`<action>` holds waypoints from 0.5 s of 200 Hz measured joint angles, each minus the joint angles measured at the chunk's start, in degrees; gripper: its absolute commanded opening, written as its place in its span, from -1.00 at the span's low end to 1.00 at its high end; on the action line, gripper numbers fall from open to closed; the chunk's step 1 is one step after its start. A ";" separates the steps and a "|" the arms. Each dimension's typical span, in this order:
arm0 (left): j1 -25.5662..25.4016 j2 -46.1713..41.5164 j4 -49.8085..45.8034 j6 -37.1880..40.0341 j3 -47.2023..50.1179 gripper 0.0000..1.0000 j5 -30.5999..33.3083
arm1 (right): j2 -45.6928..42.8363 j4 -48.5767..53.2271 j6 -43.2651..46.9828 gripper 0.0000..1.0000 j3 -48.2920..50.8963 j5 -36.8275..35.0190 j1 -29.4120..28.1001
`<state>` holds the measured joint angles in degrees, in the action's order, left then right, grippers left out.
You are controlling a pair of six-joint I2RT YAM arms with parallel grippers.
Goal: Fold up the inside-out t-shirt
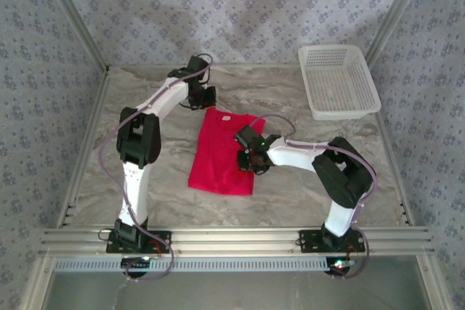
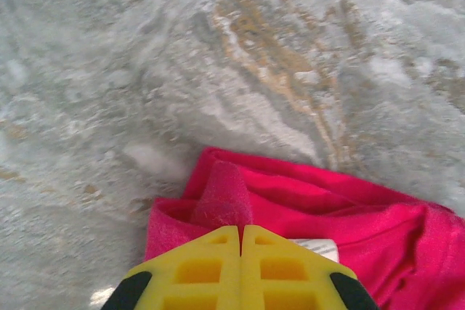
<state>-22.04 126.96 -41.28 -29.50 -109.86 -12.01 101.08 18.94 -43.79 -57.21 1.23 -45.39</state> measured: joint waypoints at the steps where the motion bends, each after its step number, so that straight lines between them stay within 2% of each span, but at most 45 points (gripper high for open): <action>1: 0.00 -0.02 0.13 -0.02 0.07 -1.00 -0.13 | 0.02 -0.02 0.00 -0.53 0.00 0.00 0.00; 23: 0.00 -0.11 5.44 -0.59 3.15 -1.00 -2.45 | 0.31 -0.96 -0.07 -0.54 0.00 0.00 -0.13; 48: 0.20 0.76 6.67 -0.55 3.98 -0.96 -2.80 | 0.33 -1.27 -0.22 -0.54 -0.02 -0.02 -0.24; 68: 0.81 1.57 6.56 -0.57 3.98 -0.26 -2.54 | -0.07 -1.14 -0.13 -0.43 -0.04 -0.09 -0.26; 86: 1.49 1.51 6.08 0.74 3.98 0.36 -1.81 | -1.18 0.72 0.85 -0.11 -0.17 -0.24 -0.24; 91: 1.66 1.31 5.92 1.18 3.98 0.54 -1.29 | -1.70 1.66 0.96 0.09 -0.20 -0.31 -0.20; 100: 1.97 0.59 5.92 1.99 4.48 0.97 -0.02 | -3.15 3.74 2.03 0.25 -0.20 -0.37 0.15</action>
<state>-20.08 127.55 -35.35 -27.51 -105.38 -12.03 97.93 22.68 -41.76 -57.41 0.86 -45.23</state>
